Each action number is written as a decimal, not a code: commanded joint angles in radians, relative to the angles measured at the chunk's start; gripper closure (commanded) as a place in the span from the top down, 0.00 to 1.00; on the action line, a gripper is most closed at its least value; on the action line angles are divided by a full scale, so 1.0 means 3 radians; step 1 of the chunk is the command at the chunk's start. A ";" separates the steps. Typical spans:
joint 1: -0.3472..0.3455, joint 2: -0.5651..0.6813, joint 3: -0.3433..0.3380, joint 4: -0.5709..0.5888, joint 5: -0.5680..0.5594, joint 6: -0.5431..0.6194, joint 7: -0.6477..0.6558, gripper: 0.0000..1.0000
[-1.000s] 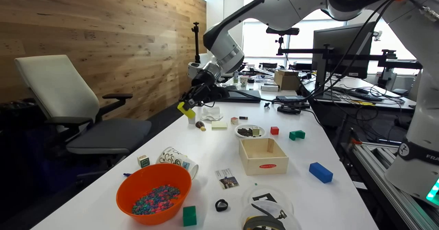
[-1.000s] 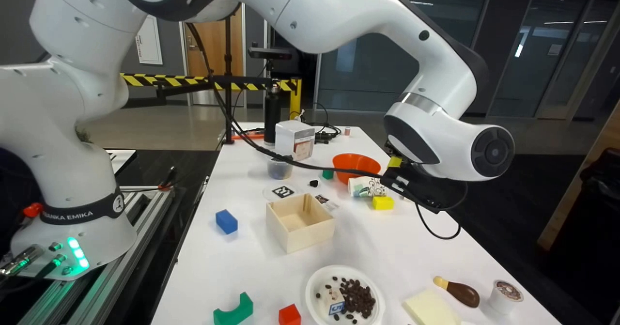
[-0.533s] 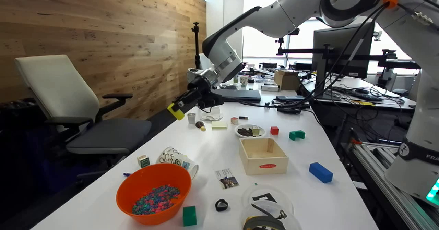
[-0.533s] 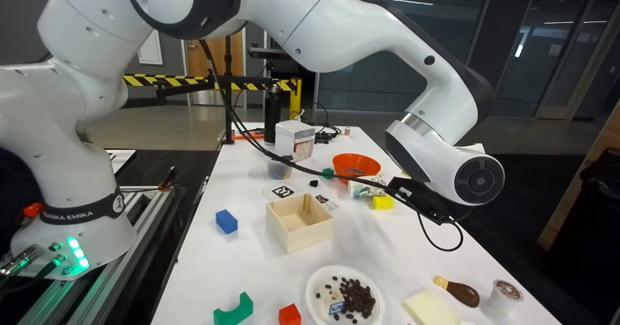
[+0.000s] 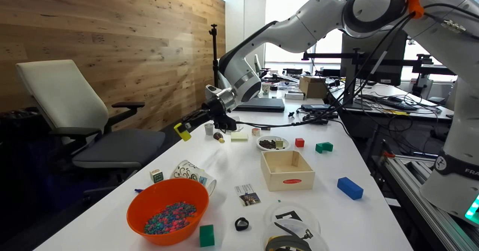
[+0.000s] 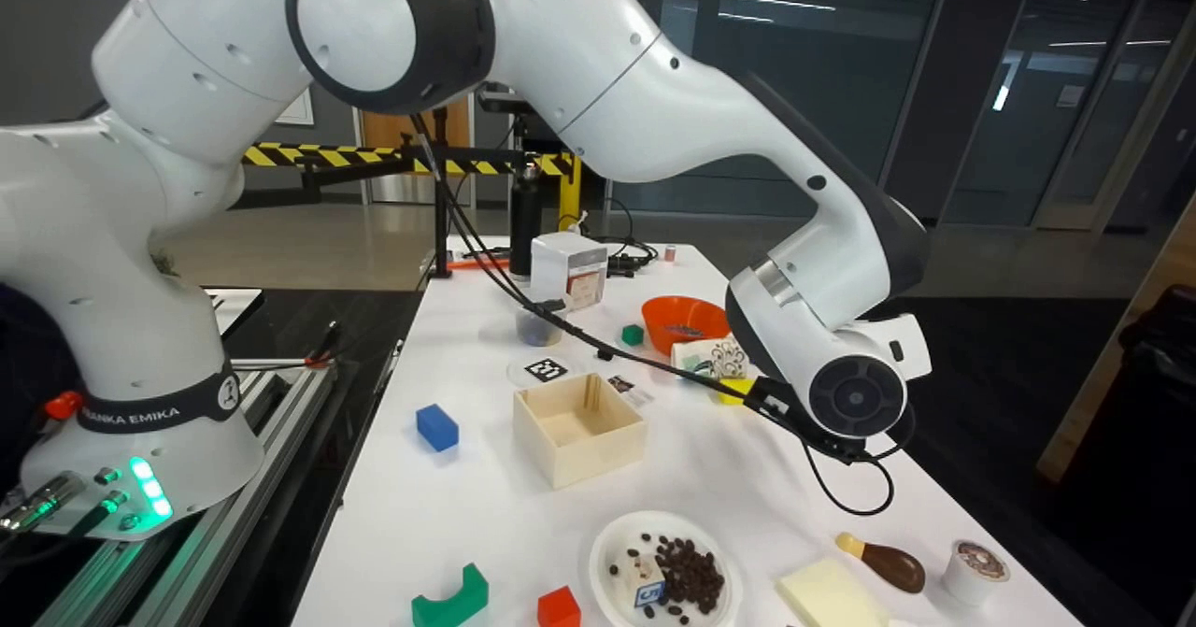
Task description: Put the right yellow block upright
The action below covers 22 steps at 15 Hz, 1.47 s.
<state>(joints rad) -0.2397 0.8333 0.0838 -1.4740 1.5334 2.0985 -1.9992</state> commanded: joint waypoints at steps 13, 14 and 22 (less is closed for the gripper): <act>0.0268 0.0333 -0.0231 0.0217 0.0790 0.0297 -0.0768 0.08; 0.0267 0.0347 -0.0235 0.0232 0.0769 0.0271 -0.0728 0.08; 0.0288 0.0477 -0.0205 0.0324 0.0758 0.0225 -0.0441 0.08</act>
<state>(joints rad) -0.1682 0.9436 0.0303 -1.4235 1.7283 2.1770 -2.1654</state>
